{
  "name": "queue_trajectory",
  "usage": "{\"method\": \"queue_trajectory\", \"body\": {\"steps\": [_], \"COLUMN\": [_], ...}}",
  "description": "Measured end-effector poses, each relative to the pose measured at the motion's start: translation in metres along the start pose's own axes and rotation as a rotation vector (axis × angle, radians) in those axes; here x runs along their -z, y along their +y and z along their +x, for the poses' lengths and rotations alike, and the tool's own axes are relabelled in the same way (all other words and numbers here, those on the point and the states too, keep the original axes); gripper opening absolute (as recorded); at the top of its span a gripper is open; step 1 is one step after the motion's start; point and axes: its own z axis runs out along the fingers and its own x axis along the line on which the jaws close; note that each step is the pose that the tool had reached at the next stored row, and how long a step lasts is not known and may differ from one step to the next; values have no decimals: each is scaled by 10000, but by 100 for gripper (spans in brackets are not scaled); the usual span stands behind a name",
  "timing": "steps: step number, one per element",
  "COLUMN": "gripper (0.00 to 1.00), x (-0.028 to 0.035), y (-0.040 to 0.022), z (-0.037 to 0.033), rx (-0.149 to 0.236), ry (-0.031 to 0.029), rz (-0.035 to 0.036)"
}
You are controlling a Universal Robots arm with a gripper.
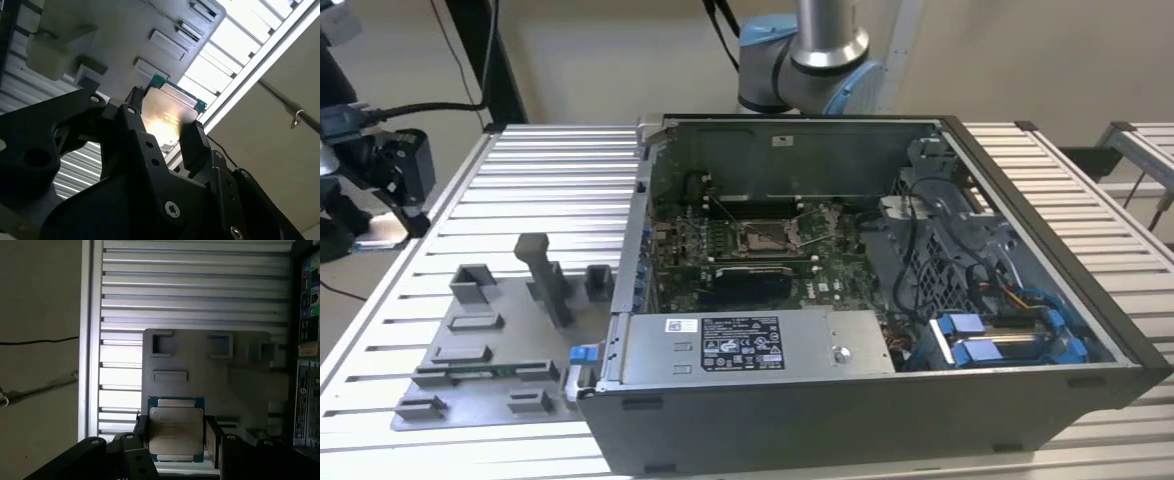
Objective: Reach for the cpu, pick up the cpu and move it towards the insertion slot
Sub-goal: 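Pick up the cpu and move it towards the insertion slot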
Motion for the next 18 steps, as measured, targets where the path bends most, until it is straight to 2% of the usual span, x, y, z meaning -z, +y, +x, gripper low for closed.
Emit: {"method": "queue_trajectory", "body": {"steps": [7,8,14,18], "gripper": [0,0,0,0], "x": [317,339,340,340], "y": [15,16,16,15], "z": [0,0,-18,-130], "rx": [0,1,2,1], "ry": [0,0,-28,-24], "rz": [0,0,-11,-11]}}
